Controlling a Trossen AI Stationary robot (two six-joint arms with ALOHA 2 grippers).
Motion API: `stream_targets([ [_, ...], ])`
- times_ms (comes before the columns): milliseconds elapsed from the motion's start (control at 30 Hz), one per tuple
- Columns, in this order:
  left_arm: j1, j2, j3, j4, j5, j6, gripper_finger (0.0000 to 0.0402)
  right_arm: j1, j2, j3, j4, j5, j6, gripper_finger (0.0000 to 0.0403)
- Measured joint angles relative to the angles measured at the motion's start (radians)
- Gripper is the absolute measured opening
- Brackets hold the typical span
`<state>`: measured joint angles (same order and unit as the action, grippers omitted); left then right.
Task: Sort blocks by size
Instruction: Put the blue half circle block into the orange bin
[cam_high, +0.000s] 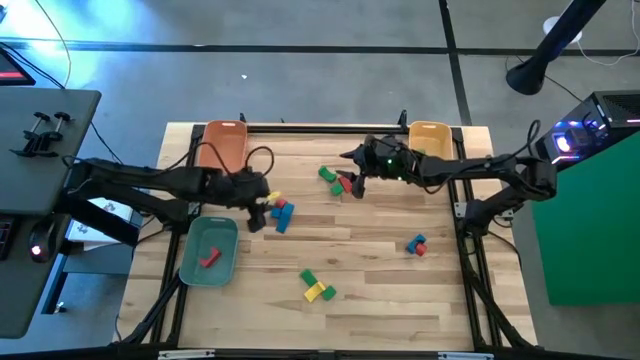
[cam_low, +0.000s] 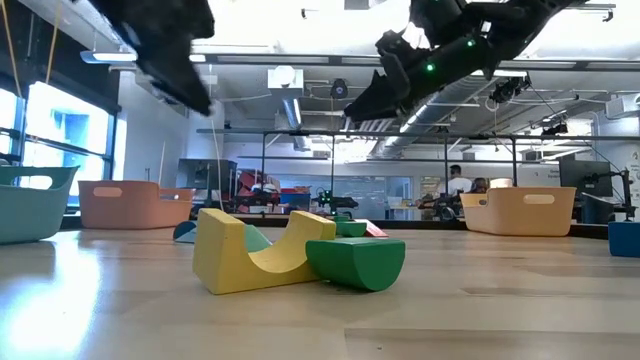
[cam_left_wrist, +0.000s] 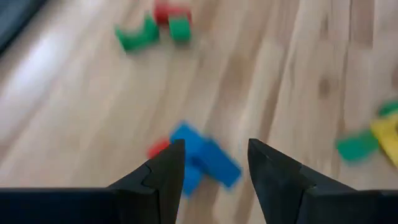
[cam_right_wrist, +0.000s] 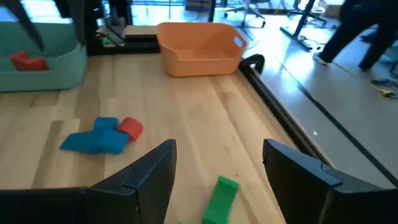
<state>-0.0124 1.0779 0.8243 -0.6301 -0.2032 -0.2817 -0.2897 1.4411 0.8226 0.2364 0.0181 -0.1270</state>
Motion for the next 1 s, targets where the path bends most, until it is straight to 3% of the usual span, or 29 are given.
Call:
stream_targets([
  [100,0.004,0.001,0.016,-0.124,0.084,0.027,0.0161,0.022,0.001,0.0,0.0,0.0,0.027,0.0236],
  [200,0.006,0.021,0.004,-0.148,0.125,0.104,0.0161,0.044,0.001,0.0,-0.001,0.0,0.043,0.0236],
  [433,0.027,0.11,-0.12,0.053,0.15,0.173,0.0161,0.096,0.001,0.0,-0.023,0.024,0.059,0.0236],
  [567,0.058,0.161,-0.138,0.089,0.14,0.182,0.0167,0.128,0.001,0.0,-0.06,0.081,0.043,0.0236],
  [767,0.101,0.276,-0.138,0.092,0.139,0.275,0.0212,0.149,0.001,0.0,-0.068,0.132,0.036,0.0236],
  [1000,0.133,0.422,-0.138,0.226,0.14,0.333,0.0277,0.16,0.001,0.0,-0.069,0.135,0.033,0.0236],
])
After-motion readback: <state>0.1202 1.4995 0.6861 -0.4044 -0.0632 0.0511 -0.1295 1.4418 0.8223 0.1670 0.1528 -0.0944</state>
